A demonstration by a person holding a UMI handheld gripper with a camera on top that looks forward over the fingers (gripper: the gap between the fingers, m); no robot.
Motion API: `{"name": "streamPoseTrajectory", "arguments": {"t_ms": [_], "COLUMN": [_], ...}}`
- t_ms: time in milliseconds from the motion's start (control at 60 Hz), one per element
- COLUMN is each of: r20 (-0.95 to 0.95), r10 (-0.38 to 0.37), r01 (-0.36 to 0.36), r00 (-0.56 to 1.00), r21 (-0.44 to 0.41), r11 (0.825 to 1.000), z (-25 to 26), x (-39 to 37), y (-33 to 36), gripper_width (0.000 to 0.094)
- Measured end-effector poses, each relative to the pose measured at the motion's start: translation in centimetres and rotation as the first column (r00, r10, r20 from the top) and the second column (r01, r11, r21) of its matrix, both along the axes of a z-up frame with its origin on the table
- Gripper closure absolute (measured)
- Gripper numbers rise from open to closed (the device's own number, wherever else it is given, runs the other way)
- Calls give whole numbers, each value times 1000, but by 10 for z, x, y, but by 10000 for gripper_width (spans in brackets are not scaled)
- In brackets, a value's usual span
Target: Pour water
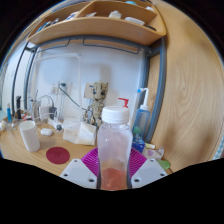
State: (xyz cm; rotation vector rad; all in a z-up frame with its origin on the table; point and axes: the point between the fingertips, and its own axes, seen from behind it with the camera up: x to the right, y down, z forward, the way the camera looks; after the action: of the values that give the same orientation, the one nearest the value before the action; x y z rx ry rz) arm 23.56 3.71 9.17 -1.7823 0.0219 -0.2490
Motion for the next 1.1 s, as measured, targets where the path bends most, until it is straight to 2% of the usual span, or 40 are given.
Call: {"name": "streamPoseTrajectory", "arguments": {"t_ms": [150,267,400,550,567,600,750,817,883,1033,1100], "r20": [123,299,553,769,781,817,905,921,916,885,883], "r10": [40,115,259,375,401,402,412,390,379,370,362], "r01": [-30,-80,-144,-136,-151,-119,-87,-91,-64,1,-5], "r00": [992,947,792,518,478,413,104,-10,-129,-282,-300], "r21": [-80,-126,-243,-359,-377,-390,-405,-389,-389,-385,-381], "r11": [996,989,959,923,914,913,910,917,919,923,925], "z": [1,19,28,30,33,34,46,57,64,70,71], "x": [-15,-49,-91,-135,-136,-145,-168,-180,-185,-186,-189], "y": [13,28,53,72,76,75,82,84,85,89,90], "gripper_width": [604,602,602,600,600,600,601,602,595,593,592]}}
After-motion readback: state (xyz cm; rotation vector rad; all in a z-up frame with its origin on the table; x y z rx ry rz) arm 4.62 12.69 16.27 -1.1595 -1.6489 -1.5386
